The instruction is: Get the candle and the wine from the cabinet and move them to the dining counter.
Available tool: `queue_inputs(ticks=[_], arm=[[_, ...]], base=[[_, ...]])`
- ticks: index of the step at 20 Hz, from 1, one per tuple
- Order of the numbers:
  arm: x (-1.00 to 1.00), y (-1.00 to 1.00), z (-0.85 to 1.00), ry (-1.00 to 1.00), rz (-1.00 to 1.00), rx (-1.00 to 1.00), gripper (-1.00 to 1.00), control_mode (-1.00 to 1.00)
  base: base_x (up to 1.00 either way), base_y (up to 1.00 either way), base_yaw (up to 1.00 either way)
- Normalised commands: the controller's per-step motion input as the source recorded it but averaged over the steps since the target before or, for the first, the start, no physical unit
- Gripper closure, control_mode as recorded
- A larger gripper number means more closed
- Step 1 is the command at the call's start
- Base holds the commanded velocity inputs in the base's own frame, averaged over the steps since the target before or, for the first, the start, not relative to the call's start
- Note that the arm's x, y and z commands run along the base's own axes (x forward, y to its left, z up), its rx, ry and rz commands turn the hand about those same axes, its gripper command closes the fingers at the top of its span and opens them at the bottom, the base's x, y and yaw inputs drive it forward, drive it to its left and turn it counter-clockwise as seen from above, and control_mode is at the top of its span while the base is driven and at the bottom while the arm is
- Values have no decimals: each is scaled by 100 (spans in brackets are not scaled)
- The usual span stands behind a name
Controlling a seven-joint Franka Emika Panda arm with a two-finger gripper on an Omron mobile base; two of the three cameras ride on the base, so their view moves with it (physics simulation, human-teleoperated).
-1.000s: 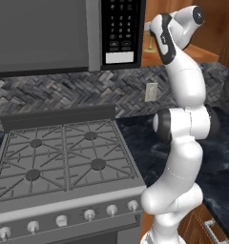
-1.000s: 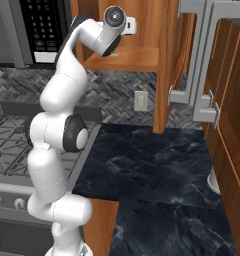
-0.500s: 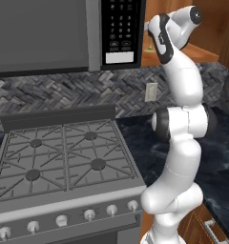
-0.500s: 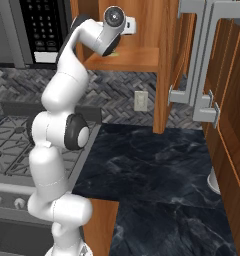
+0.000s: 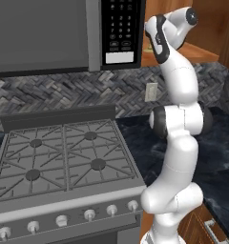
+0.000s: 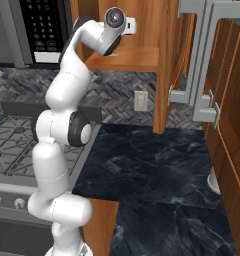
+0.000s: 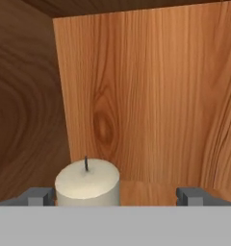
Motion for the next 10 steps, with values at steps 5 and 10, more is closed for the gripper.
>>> queue_inputs(ticks=[5,10], arm=[[2,0,0,0,0,0,-100,-100],[0,0,0,0,0,0,-100,-100]], base=[[0,0,0],[0,0,0]])
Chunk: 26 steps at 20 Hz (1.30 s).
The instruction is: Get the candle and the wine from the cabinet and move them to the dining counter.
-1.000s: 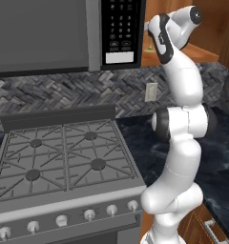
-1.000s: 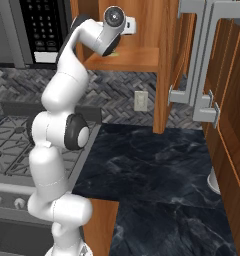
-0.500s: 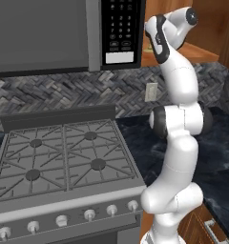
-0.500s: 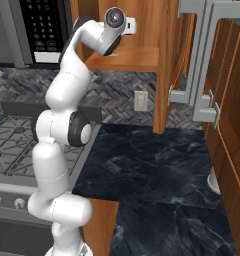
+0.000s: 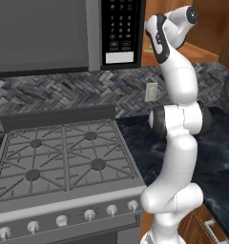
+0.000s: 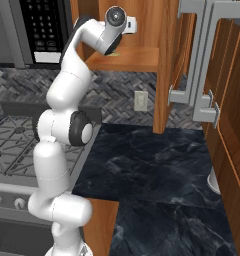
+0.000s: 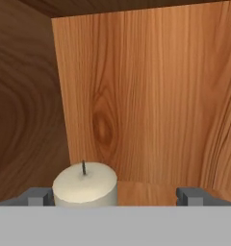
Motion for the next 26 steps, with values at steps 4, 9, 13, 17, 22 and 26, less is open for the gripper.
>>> queue_inputs(ticks=[4,9,13,17,22,26], arm=[[0,0,0,0,0,0,-100,-100],[0,0,0,0,0,0,100,-100],[0,0,0,0,0,0,100,-100],[0,0,0,0,0,0,100,-100],[0,0,0,0,0,0,100,-100],[0,0,0,0,0,0,100,-100]], base=[[0,0,0],[0,0,0],[0,0,0],[0,0,0],[0,0,0],[0,0,0]])
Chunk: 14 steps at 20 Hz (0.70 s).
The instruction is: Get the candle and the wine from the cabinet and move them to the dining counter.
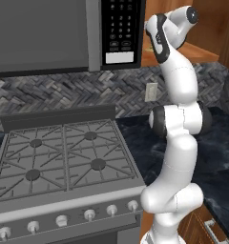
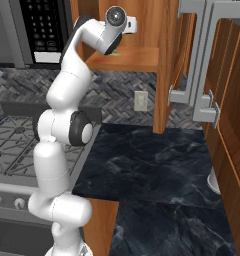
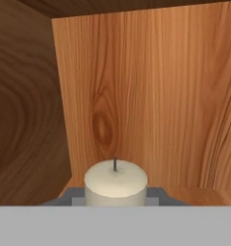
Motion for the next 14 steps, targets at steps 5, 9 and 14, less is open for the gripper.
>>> queue_inputs(ticks=[5,9,14], arm=[[0,0,0,0,0,0,100,-100],[0,0,0,0,0,0,100,-100],[-5,-12,0,0,0,0,100,-100]], base=[[0,0,0],[0,0,0],[0,0,0]])
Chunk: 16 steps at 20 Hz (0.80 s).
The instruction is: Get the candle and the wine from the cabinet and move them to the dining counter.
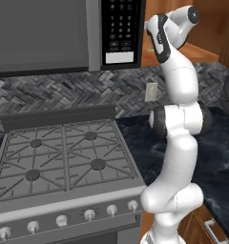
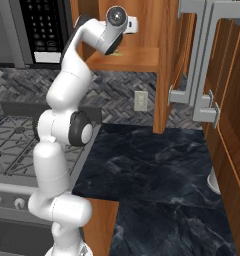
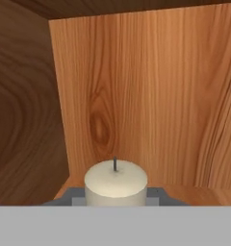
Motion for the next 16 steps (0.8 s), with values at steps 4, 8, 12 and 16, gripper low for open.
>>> queue_inputs(ticks=[4,8,12,16], arm=[[-32,-36,0,0,0,0,100,-100],[-58,-44,-1,-1,-1,0,100,-100],[-78,-24,-9,0,0,0,100,-100],[-100,-5,-2,-1,0,0,100,-100]], base=[[0,0,0],[0,0,0],[0,0,0],[0,0,0]])
